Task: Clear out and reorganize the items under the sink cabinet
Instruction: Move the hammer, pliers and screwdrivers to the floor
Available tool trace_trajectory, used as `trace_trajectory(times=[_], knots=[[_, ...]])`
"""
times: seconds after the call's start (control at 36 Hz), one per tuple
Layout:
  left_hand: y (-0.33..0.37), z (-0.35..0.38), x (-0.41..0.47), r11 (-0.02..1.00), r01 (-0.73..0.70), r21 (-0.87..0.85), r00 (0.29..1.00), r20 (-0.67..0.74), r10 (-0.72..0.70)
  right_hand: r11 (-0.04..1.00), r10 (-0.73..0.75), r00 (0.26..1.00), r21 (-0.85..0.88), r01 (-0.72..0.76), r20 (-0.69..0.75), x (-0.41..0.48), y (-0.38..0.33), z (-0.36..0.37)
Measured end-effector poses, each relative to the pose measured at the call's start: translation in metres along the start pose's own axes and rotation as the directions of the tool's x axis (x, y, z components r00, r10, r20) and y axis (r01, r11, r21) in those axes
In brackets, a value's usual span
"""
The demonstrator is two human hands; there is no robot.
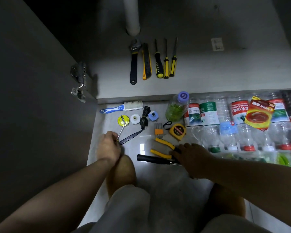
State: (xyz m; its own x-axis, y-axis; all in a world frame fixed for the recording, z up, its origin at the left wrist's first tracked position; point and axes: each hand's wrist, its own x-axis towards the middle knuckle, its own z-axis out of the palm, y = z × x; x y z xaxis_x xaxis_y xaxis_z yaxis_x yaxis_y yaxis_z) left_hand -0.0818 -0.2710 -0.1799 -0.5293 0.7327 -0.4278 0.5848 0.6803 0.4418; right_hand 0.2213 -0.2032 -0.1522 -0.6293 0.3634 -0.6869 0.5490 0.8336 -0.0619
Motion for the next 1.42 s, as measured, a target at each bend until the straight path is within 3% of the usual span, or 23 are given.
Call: trace_trajectory(times=[0.17, 0.22, 0.28, 0.33, 0.42, 0.5, 0.56, 0.61, 0.69, 0.78, 0.83, 0.97, 1.06, 1.14, 1.28, 1.36, 1.42], knots=[[0.016, -0.001, -0.001, 0.992, -0.12, 0.027, 0.989, -0.078, 0.122, 0.997, 0.02, 0.999, 0.081, -0.022, 0.031, -0.007, 0.002, -0.012], [0.031, -0.005, 0.002, 0.974, -0.223, -0.04, 0.965, -0.152, 0.215, 0.986, 0.02, 0.999, 0.169, -0.015, -0.027, -0.013, 0.006, -0.022], [0.054, -0.012, 0.008, 0.941, -0.315, -0.126, 0.93, -0.237, 0.279, 0.962, 0.042, 0.984, 0.273, 0.007, -0.175, -0.021, 0.013, -0.036], [0.08, -0.023, 0.017, 0.907, -0.378, -0.188, 0.9, -0.303, 0.312, 0.931, 0.112, 0.921, 0.363, 0.034, -0.372, -0.03, 0.02, -0.051], [0.119, -0.04, 0.039, 0.861, -0.446, -0.243, 0.864, -0.366, 0.344, 0.848, 0.311, 0.755, 0.527, 0.053, -0.578, -0.045, 0.038, -0.07], [0.15, -0.055, 0.068, 0.873, -0.43, -0.229, 0.866, -0.378, 0.327, 0.773, 0.493, 0.607, 0.634, 0.022, -0.623, -0.048, 0.066, -0.091], [0.166, -0.06, 0.089, 0.908, -0.371, -0.192, 0.898, -0.322, 0.299, 0.719, 0.567, 0.552, 0.694, 0.032, -0.612, -0.041, 0.087, -0.112], [0.178, -0.063, 0.106, 0.941, -0.317, -0.122, 0.926, -0.255, 0.279, 0.612, 0.62, 0.566, 0.786, 0.083, -0.543, -0.03, 0.107, -0.139], [0.189, -0.066, 0.12, 0.956, -0.294, 0.016, 0.93, -0.226, 0.29, 0.475, 0.59, 0.681, 0.869, 0.141, -0.433, -0.004, 0.129, -0.176], [0.198, -0.065, 0.123, 0.963, -0.255, 0.086, 0.94, -0.212, 0.267, 0.42, 0.507, 0.779, 0.895, 0.151, -0.37, 0.023, 0.14, -0.201], [0.206, -0.066, 0.123, 0.977, -0.183, 0.113, 0.959, -0.199, 0.203, 0.453, 0.491, 0.806, 0.887, 0.089, -0.332, 0.042, 0.144, -0.21], [0.217, -0.071, 0.128, 0.999, -0.016, 0.046, 0.986, -0.164, 0.023, 0.676, 0.545, 0.77, 0.717, -0.169, -0.332, 0.075, 0.147, -0.21], [0.212, -0.069, 0.126, 0.998, -0.016, -0.063, 0.991, -0.135, 0.007, 0.703, 0.58, 0.754, 0.658, -0.27, -0.31, 0.077, 0.149, -0.204], [0.199, -0.064, 0.12, 0.978, -0.032, -0.205, 0.992, -0.124, 0.006, 0.649, 0.643, 0.709, 0.698, -0.304, -0.289, 0.067, 0.151, -0.195], [0.175, -0.06, 0.092, 0.859, -0.02, -0.512, 0.996, -0.09, -0.03, 0.529, 0.711, 0.622, 0.832, -0.167, -0.327, 0.016, 0.153, -0.176], [0.162, -0.065, 0.065, 0.756, -0.003, -0.654, 1.0, -0.008, -0.003, 0.395, 0.717, 0.639, 0.918, -0.041, -0.279, -0.032, 0.145, -0.159], [0.156, -0.069, 0.047, 0.688, 0.039, -0.725, 0.997, 0.072, 0.02, 0.351, 0.703, 0.678, 0.934, -0.067, -0.215, -0.065, 0.137, -0.146]])
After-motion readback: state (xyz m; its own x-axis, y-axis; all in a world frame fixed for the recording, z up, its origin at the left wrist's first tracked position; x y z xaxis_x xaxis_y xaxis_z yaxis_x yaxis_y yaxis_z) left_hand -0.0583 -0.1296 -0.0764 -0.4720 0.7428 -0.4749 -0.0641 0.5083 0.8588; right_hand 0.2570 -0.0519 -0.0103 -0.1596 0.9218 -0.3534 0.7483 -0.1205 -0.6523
